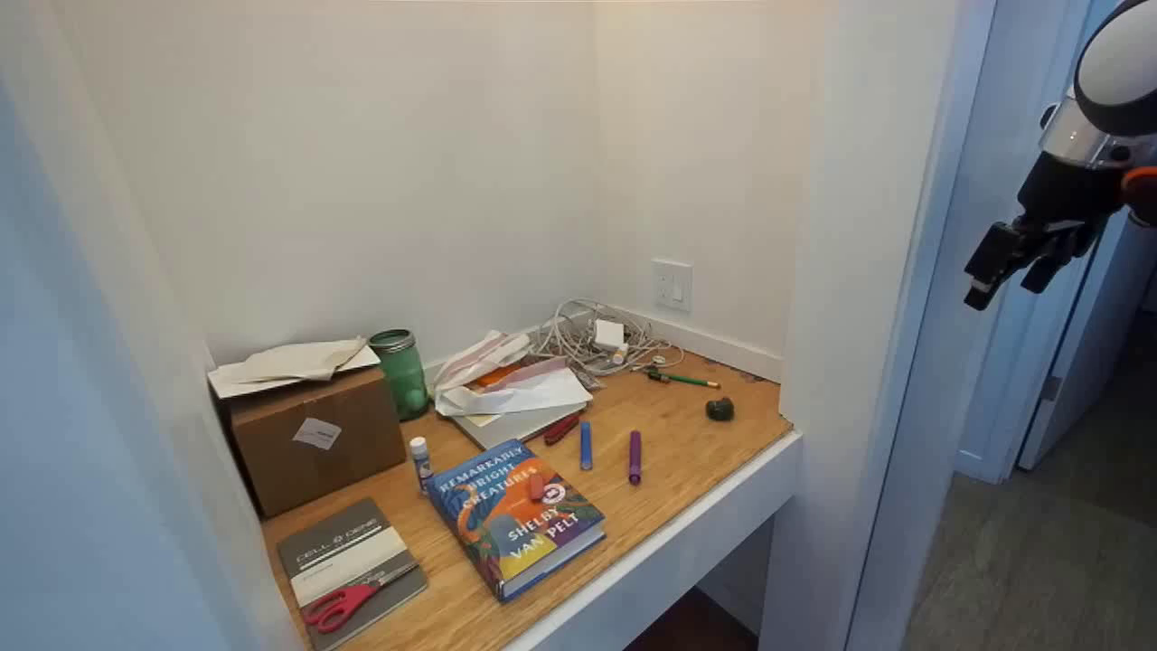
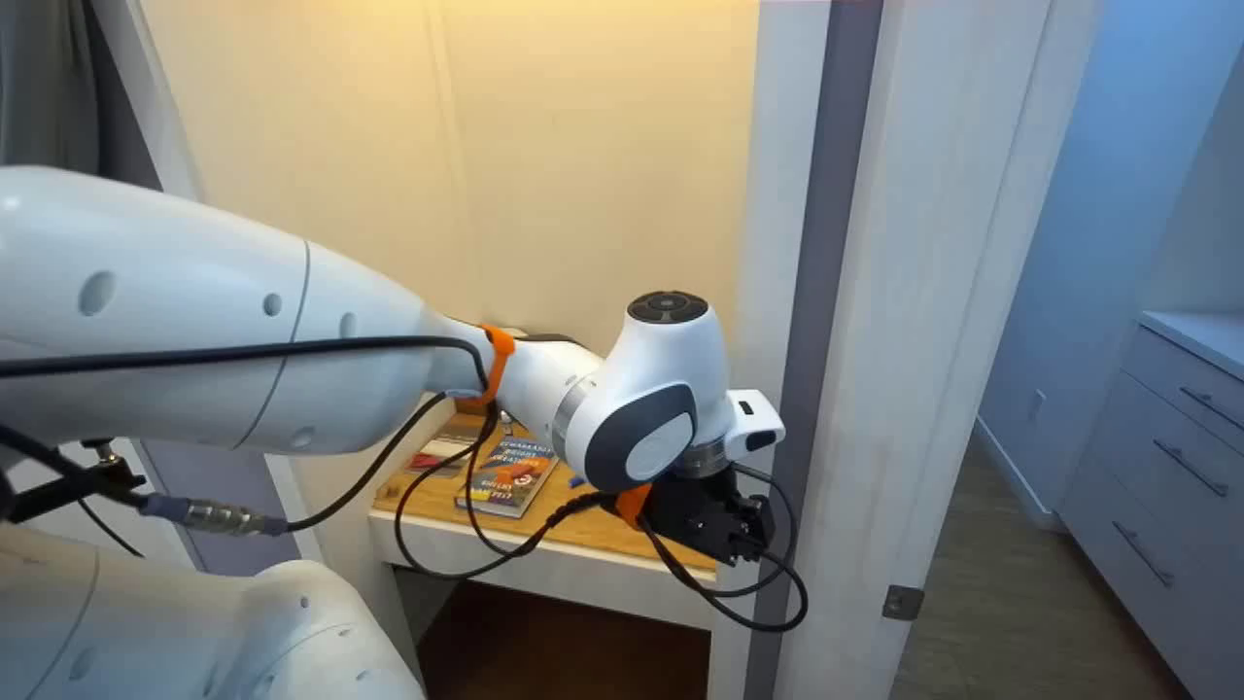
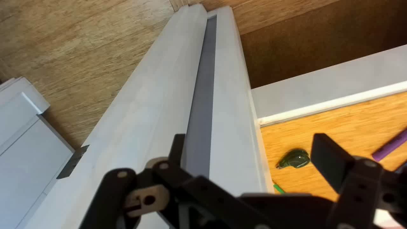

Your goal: Place the purple marker upright.

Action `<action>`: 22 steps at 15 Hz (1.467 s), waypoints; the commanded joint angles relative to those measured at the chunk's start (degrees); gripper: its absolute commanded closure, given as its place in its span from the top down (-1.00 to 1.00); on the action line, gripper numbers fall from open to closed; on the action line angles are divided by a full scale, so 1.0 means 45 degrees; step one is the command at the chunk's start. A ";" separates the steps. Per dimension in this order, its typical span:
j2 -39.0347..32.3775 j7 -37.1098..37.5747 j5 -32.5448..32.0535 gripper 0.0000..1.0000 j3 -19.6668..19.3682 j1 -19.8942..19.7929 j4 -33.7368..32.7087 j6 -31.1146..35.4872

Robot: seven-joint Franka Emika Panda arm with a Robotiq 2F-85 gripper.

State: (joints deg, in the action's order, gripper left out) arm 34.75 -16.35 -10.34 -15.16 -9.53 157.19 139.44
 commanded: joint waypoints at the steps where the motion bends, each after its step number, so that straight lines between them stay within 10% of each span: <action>1: -0.0005 -0.0073 0.0113 1.00 0.0127 -0.0112 -0.0018 -0.0034; 12: -0.0005 -0.0073 0.0113 1.00 0.0127 -0.0112 -0.0018 -0.0034; 22: -0.2791 -0.4698 0.2357 1.00 -0.0613 0.3079 -0.1636 -0.1010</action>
State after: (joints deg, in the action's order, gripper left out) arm 27.29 -30.20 -3.07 -16.72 0.66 154.50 138.61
